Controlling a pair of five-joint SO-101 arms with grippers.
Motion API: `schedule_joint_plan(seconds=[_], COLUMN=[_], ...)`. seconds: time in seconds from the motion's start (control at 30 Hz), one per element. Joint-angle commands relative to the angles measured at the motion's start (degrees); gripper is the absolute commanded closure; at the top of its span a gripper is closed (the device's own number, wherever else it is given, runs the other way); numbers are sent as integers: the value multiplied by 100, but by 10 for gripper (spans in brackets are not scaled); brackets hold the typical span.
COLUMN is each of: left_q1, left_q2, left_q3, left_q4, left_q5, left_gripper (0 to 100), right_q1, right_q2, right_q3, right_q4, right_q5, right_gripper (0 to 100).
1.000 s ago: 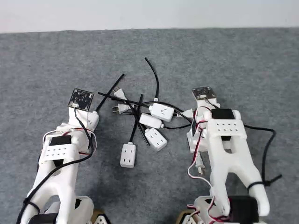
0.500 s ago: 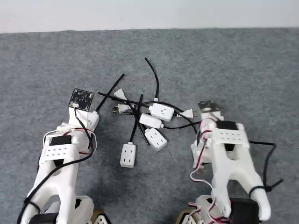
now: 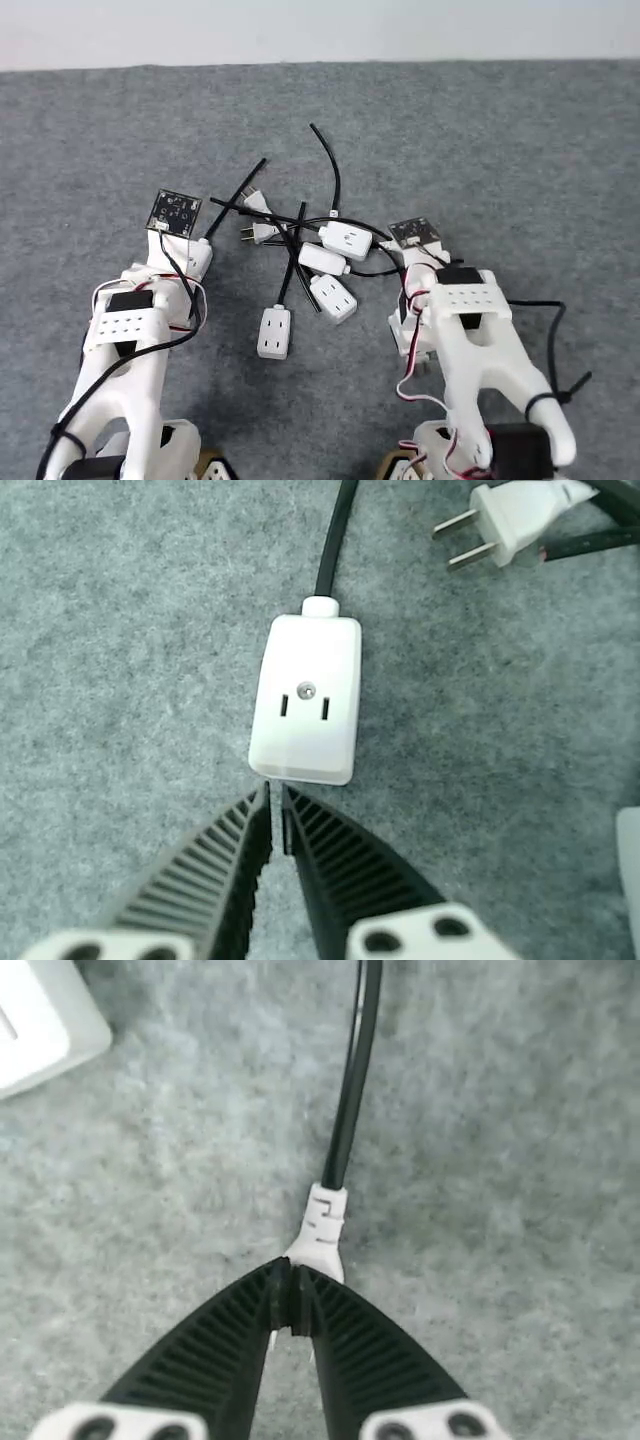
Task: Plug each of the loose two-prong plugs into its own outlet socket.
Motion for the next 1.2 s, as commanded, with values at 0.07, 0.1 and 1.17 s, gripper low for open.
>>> schedule_joint_plan(seconds=[0.07,0.1,1.17], left_q1=[9,9,18], left_q2=[-149,-149,-149], left_q3=[-40,-40,-40], left_q4=[62,62,53], left_q5=[-44,-44,-44], left_gripper=[985,985,985], right_q1=[-4,-4,-110], right_q2=[637,699,-462], right_q3=[-290,-343,-264], right_q4=[-66,-66,4], right_q5=[35,18,53], right_gripper=[987,987,898])
